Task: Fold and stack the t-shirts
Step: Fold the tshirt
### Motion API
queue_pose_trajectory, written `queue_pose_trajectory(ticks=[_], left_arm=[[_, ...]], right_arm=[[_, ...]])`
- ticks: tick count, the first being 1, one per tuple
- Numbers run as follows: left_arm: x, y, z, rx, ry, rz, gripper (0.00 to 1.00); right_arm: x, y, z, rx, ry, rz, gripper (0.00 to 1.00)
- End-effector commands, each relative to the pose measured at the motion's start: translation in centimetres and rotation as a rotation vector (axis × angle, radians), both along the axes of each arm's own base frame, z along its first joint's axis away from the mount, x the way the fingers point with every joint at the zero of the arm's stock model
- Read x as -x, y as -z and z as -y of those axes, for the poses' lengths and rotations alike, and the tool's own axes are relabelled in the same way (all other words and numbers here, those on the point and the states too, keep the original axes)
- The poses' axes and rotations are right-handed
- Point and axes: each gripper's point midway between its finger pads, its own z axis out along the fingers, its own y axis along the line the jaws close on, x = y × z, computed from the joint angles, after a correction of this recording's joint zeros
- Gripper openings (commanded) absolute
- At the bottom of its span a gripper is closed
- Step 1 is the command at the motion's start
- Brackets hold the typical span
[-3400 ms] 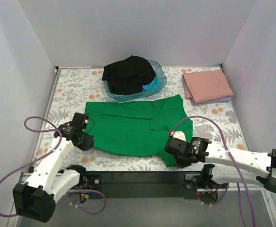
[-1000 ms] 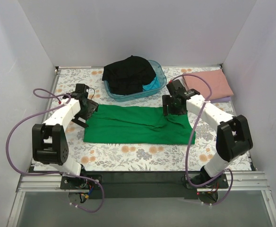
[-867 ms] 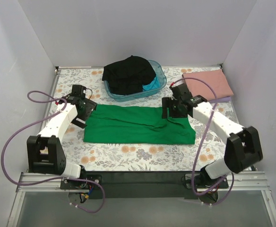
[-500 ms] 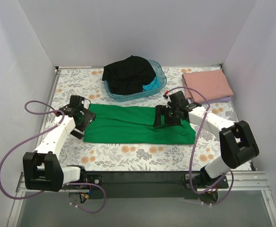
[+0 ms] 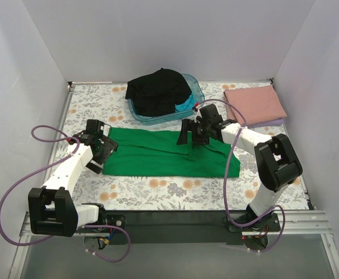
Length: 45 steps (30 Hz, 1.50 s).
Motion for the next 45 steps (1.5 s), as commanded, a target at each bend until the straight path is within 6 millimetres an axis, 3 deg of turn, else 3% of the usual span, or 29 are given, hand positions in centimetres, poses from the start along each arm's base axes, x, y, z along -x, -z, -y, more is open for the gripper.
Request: queue_pose_trajectory(ticks=[1,5,10,14,21,28,34,39,42,44,45], left_arm=[[-0.3,-1.4,-0.1,0.002,0.0,0.04,0.98],[-0.7,-1.8,0.1,0.013,0.004,0.062,0.98],[-2.1,-1.7,1.6,0.089,0.041,0.124,0.98],[-3.3,-0.8,2.8,0.142,0.082,0.133,0.98],[-4.5,2.4,3.0,0.142,0.087,0.08,0.98],[-2.4,7.1,1.8,0.09,0.037,-0.088,0.98],[-0.6,8.5,1.1,0.065,0.011,-0.147,0.98],[0.3,8.1,1.0,0.064,0.006,-0.149,0.98],[0.7,7.5,1.1,0.07,0.006,-0.136,0.98],[1.5,7.4,1.0,0.068,0.0,-0.141,0.98],[1.7,7.0,1.0,0.069,-0.001,-0.127,0.98]], right_arm=[[-4.0,-4.6,-2.9,-0.106,0.026,0.149,0.98],[-3.4,-5.5,-1.7,-0.075,0.04,0.185,0.98],[0.3,-3.8,1.1,-0.015,0.036,0.16,0.99],[0.8,-2.0,2.2,0.037,0.052,0.131,0.98],[-0.5,0.3,3.1,0.1,0.092,0.084,0.98],[-3.2,1.9,6.8,0.228,0.208,0.101,0.98],[-9.1,0.1,11.0,0.355,0.315,0.231,0.98],[-13.4,-1.3,12.6,0.4,0.342,0.303,0.98],[-13.4,-2.7,12.2,0.371,0.319,0.306,0.98],[-12.3,-4.7,11.5,0.302,0.31,0.318,0.98],[-10.6,-5.4,10.7,0.243,0.279,0.309,0.98]])
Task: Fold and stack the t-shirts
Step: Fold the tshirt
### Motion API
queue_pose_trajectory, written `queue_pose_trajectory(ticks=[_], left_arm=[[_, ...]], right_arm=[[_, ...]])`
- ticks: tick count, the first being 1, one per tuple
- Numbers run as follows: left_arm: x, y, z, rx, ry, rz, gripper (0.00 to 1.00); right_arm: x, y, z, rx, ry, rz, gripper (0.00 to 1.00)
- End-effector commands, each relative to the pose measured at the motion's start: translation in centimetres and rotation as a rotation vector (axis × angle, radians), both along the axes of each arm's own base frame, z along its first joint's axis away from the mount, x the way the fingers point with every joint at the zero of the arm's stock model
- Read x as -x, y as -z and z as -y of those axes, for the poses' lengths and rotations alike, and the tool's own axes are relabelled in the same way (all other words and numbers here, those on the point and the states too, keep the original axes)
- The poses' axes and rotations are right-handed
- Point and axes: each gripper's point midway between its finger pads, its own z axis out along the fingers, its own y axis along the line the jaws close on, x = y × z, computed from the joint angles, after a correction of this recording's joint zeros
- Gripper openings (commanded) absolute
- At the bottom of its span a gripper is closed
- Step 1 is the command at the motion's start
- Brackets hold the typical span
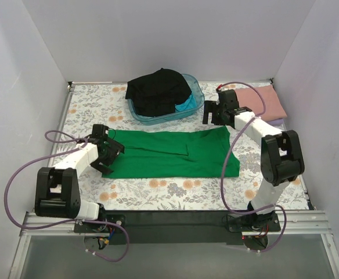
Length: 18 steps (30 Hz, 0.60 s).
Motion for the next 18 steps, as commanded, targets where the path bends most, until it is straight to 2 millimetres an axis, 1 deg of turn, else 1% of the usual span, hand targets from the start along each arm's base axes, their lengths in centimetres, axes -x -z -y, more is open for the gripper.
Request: queue_pose_trajectory(ticks=[1,2,3,4,5,6,7,8,9,10,13,14,15,16,17,18], left_arm=[[4.7,1.5,-1.5,-0.058,-0.025,-0.129,0.98],[5.0,1.4,-1.6,-0.068,-0.023,-0.127,0.98],[5.1,1.0,-1.7,-0.07,-0.024,-0.112,0.98],[6.1,1.3,-1.8,-0.074,-0.027,-0.132,0.98],[6.4,1.3,-1.8,-0.071,-0.034,-0.133,0.98],[6.7,1.1,-1.2,-0.038,-0.03,-0.129,0.98],[6.4,0.5,-0.7,-0.007,-0.021,-0.081,0.98],[6.5,0.3,-0.4,0.01,-0.016,-0.067,0.98],[6.3,-0.2,-0.1,0.028,-0.01,-0.045,0.98],[6.2,-1.1,-0.1,0.03,-0.009,-0.009,0.98],[5.2,-3.1,-0.5,0.007,-0.018,0.05,0.98],[4.9,-3.6,-0.7,0.0,-0.019,0.07,0.98],[4.3,-4.3,-0.6,0.0,-0.017,0.093,0.98],[3.7,-4.7,-0.4,0.012,-0.008,0.112,0.98],[3.4,-4.5,-0.2,0.018,-0.002,0.104,0.98],[3.0,-4.5,0.0,0.027,0.007,0.108,0.98]], right_arm=[[3.0,-4.1,-2.0,-0.12,-0.097,0.034,0.98],[4.1,-4.2,-2.5,-0.158,-0.103,0.015,0.98],[6.5,-2.3,-2.5,-0.169,-0.112,-0.048,0.98],[8.2,-2.8,-3.0,-0.194,-0.131,-0.062,0.98],[9.8,-1.9,-3.1,-0.218,-0.107,-0.105,0.99],[12.4,0.3,-2.7,-0.217,-0.1,-0.172,0.99],[13.9,0.3,-3.1,-0.241,-0.114,-0.182,0.98],[15.1,1.0,-3.1,-0.248,-0.106,-0.207,0.99],[15.9,1.0,-3.2,-0.271,-0.089,-0.217,0.98],[17.6,2.4,-3.0,-0.27,-0.09,-0.263,0.98],[19.2,3.6,-2.9,-0.277,-0.091,-0.308,0.98],[19.2,3.8,-2.7,-0.273,-0.082,-0.312,0.98],[19.3,4.5,-2.5,-0.259,-0.071,-0.33,0.98],[19.2,4.8,-2.3,-0.246,-0.057,-0.333,0.98],[18.6,4.8,-2.3,-0.239,-0.053,-0.328,0.98],[18.5,5.8,-2.2,-0.219,-0.043,-0.359,0.98]])
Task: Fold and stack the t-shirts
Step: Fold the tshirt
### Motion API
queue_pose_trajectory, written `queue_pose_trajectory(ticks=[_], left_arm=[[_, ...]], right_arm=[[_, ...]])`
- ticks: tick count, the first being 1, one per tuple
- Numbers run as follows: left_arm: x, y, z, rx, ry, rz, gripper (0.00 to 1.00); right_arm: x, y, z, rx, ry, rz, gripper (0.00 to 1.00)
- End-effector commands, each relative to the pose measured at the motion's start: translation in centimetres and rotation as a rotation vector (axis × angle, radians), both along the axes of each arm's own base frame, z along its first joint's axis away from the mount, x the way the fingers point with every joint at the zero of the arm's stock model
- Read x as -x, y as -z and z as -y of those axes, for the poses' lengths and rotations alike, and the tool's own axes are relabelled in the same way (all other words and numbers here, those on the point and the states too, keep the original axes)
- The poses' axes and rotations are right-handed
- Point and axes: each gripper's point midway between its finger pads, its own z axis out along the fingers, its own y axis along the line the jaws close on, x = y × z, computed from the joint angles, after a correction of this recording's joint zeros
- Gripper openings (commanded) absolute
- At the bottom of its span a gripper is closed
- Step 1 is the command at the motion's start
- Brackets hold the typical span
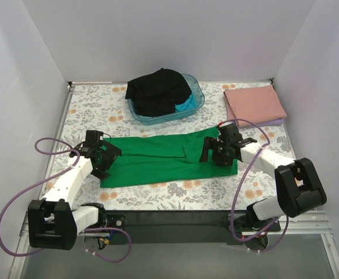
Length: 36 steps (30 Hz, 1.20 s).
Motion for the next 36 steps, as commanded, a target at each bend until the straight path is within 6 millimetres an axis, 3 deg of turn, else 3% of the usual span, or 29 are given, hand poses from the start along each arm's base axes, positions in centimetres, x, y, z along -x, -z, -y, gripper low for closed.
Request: queue_pose_trajectory(ticks=[1,5,10,14,16,21,28,32,34,36], left_arm=[[-2.2,-1.2,0.5,0.025,0.021,0.052,0.98],[-2.7,0.8,2.8,0.134,0.084,-0.016,0.98],[-2.5,1.5,2.8,0.124,0.101,-0.036,0.98],[-0.6,2.9,2.7,0.12,0.12,-0.07,0.98],[0.3,3.5,3.6,0.171,0.141,-0.087,0.98],[4.9,5.8,5.4,0.241,0.2,-0.171,0.98],[10.1,6.4,7.2,0.253,0.225,-0.205,0.98],[10.4,5.1,7.4,0.255,0.218,-0.169,0.98],[10.2,3.8,7.2,0.243,0.214,-0.136,0.98],[8.4,1.5,6.7,0.205,0.194,-0.058,0.98]], right_arm=[[-1.5,1.0,0.0,0.022,0.032,-0.027,0.98],[-4.2,2.2,0.8,0.074,0.067,-0.039,0.98],[-8.9,2.8,2.5,0.12,0.111,-0.054,0.98],[-10.8,3.5,3.6,0.149,0.113,-0.074,0.98],[-11.7,3.6,3.8,0.161,0.109,-0.068,0.98],[-11.4,4.1,4.8,0.199,0.121,-0.088,0.98],[-10.9,4.2,7.8,0.279,0.179,-0.076,0.98],[-10.9,3.4,8.0,0.276,0.156,-0.054,0.98],[-10.8,2.3,6.6,0.206,0.104,-0.04,0.98],[-11.2,0.3,5.5,0.183,0.037,0.025,0.98]])
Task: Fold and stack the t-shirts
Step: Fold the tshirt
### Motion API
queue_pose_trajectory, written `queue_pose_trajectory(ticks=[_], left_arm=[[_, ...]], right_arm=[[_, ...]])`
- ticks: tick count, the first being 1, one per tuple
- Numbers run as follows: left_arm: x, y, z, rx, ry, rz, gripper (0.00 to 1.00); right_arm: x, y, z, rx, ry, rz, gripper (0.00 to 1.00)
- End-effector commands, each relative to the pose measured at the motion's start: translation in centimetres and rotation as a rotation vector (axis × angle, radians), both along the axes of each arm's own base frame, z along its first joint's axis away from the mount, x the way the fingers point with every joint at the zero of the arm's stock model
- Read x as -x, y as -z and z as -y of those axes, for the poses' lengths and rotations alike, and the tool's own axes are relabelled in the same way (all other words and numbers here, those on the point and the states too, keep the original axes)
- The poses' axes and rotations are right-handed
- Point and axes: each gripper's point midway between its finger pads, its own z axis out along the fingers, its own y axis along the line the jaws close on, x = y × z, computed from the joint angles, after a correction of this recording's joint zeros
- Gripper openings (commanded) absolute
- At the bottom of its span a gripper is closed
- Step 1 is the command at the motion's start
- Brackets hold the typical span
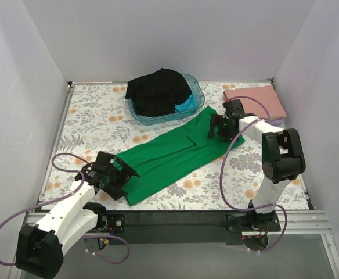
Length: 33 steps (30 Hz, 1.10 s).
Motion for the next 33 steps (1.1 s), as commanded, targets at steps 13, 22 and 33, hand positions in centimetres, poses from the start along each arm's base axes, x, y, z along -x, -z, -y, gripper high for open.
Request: queue_pose_trajectory(ticks=[13,22,33], left_arm=[[-5.3,-5.2,-6.9,-0.396,-0.199,-0.026,0.98],[-8.2,-1.3,-11.6,-0.291,-0.315,-0.072,0.87],[-8.6,2.3,-10.1,-0.215,-0.27,-0.105,0.74]], right_arm=[[16.5,-9.2,-19.4,0.017,-0.563,0.259,0.99],[27.7,-7.0,-34.4,0.032,-0.897,0.323,0.98],[28.1,-2.2,-39.1,0.12,-0.948,0.335,0.77]])
